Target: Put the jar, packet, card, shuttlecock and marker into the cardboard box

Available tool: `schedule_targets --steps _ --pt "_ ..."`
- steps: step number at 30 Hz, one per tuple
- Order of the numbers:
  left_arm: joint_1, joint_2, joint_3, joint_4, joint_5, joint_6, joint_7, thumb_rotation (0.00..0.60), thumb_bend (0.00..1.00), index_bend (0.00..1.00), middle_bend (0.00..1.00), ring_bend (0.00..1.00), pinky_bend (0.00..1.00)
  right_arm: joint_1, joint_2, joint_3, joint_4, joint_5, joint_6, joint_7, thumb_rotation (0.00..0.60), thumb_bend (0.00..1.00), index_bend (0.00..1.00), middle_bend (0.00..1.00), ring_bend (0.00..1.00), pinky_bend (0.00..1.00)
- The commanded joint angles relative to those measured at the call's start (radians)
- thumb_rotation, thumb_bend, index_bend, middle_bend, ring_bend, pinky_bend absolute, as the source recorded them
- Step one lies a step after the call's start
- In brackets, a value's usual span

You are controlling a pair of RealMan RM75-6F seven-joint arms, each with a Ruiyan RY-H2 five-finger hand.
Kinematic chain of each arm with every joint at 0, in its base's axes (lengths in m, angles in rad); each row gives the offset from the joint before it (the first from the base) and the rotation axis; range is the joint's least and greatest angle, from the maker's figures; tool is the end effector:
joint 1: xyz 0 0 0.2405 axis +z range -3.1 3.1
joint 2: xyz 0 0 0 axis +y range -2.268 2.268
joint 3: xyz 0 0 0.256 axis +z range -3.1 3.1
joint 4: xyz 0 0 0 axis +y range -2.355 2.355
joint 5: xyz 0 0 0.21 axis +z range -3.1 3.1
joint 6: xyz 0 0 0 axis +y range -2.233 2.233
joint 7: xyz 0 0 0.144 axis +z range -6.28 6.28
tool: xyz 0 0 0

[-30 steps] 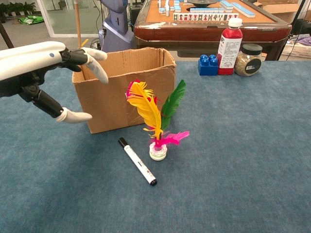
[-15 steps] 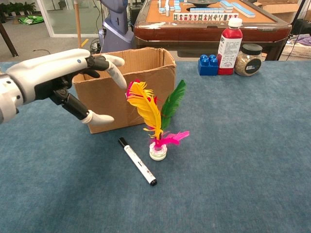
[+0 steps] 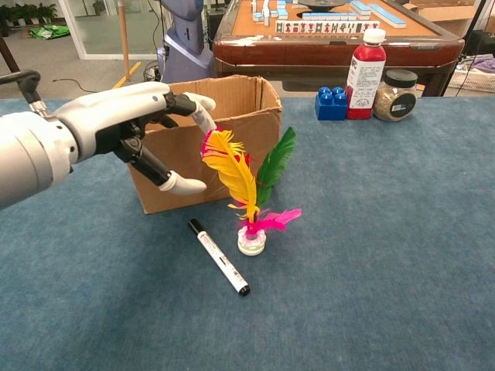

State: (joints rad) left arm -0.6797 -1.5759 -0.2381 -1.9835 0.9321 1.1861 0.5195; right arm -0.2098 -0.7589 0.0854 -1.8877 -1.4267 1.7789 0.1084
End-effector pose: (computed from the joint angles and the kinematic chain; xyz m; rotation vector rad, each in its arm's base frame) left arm -0.0664 0.2706 -0.0014 -1.7361 -1.2917 -1.1665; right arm -0.2966 -0.0944 0.2859 1.0230 -0.8157 0.8581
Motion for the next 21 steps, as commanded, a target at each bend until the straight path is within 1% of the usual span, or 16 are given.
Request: schedule_targets --steps 1,7,13,15,17,18,19,20,21 --pt "-0.01 -0.008 -0.004 0.005 -0.009 0.0 0.002 0.6 0.17 0.35 0.0 0.0 0.08 0.001 0.0 -0.001 -0.001 -0.003 -0.002 -0.003 0.6 0.19 0.26 0.35 0.26 0.39" --pt "-0.015 -0.013 0.0 -0.019 0.009 0.027 0.01 0.6 0.17 0.36 0.0 0.0 0.08 0.003 -0.001 -0.001 -0.002 -0.005 -0.007 -0.005 0.6 0.19 0.26 0.35 0.26 0.39" --pt "-0.008 -0.023 0.021 -0.047 0.061 0.093 0.05 0.6 0.17 0.37 0.0 0.0 0.08 0.003 0.0 -0.001 -0.003 -0.008 -0.006 -0.005 0.6 0.19 0.26 0.35 0.26 0.39" --pt "-0.003 -0.032 0.03 -0.055 0.098 0.126 0.069 0.6 0.17 0.37 0.0 0.0 0.12 0.003 0.0 -0.001 -0.002 -0.008 -0.007 -0.004 0.6 0.19 0.26 0.35 0.26 0.39" --pt "0.001 -0.041 0.038 -0.057 0.136 0.153 0.088 0.6 0.17 0.37 0.0 0.02 0.25 0.003 0.0 -0.001 -0.002 -0.009 -0.007 -0.003 0.6 0.19 0.26 0.35 0.26 0.39" --pt "0.003 -0.047 0.043 -0.057 0.16 0.17 0.099 0.6 0.17 0.37 0.0 0.06 0.36 0.002 0.0 -0.001 -0.001 -0.01 -0.006 -0.003 0.6 0.19 0.26 0.35 0.26 0.39" --pt "0.005 -0.052 0.045 -0.057 0.176 0.181 0.106 0.6 0.17 0.38 0.04 0.15 0.48 0.002 0.0 0.0 -0.001 -0.01 -0.006 -0.003 0.6 0.19 0.26 0.35 0.26 0.39" --pt "0.007 -0.056 0.049 -0.059 0.19 0.193 0.119 0.6 0.17 0.38 0.11 0.25 0.58 0.002 0.0 0.0 -0.001 -0.009 -0.005 -0.003 0.6 0.19 0.26 0.35 0.26 0.39" --pt "0.009 -0.059 0.051 -0.061 0.197 0.201 0.13 0.6 0.17 0.38 0.17 0.32 0.64 0.002 0.0 0.0 -0.001 -0.009 -0.006 -0.002 0.6 0.19 0.26 0.35 0.26 0.39"
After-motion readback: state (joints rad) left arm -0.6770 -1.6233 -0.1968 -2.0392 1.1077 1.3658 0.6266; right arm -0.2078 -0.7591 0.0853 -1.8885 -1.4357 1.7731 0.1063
